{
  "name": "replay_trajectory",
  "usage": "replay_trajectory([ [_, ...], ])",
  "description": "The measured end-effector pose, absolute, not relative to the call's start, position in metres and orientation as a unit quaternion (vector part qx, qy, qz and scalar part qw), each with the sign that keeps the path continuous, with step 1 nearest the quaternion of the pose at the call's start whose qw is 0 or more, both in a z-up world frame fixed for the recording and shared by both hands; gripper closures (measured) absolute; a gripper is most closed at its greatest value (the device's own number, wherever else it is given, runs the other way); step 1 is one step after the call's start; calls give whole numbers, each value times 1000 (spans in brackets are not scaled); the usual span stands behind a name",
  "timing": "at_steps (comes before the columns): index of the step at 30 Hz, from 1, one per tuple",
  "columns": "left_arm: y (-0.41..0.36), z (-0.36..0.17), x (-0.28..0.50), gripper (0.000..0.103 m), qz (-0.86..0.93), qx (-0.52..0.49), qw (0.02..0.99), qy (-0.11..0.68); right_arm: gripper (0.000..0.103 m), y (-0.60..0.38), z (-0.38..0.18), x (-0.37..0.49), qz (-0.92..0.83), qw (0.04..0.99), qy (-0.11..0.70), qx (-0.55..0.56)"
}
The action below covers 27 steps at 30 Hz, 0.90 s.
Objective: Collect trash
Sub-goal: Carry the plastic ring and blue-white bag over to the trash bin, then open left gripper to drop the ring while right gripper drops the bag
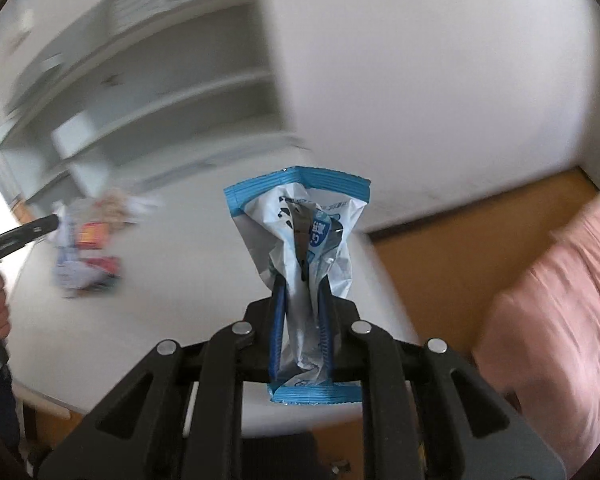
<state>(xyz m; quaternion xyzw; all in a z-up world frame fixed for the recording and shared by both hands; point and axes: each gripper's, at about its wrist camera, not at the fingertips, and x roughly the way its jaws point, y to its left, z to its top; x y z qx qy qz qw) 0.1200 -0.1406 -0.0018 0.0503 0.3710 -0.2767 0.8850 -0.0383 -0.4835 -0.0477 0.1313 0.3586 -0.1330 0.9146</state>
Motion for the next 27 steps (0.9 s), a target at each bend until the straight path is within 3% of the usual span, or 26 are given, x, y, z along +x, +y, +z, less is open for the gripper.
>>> replay_trajectory([
  [11, -389, -38, -32, 65, -526, 144, 760, 353, 87, -610, -117, -193, -303, 842, 365, 256],
  [18, -487, -104, -96, 64, -586, 221, 682, 378, 87, -676, -206, -267, -362, 748, 419, 367],
  [27, -558, -169, -144, 64, -605, 266, 625, 415, 87, -706, -255, -314, -365, 700, 424, 443],
])
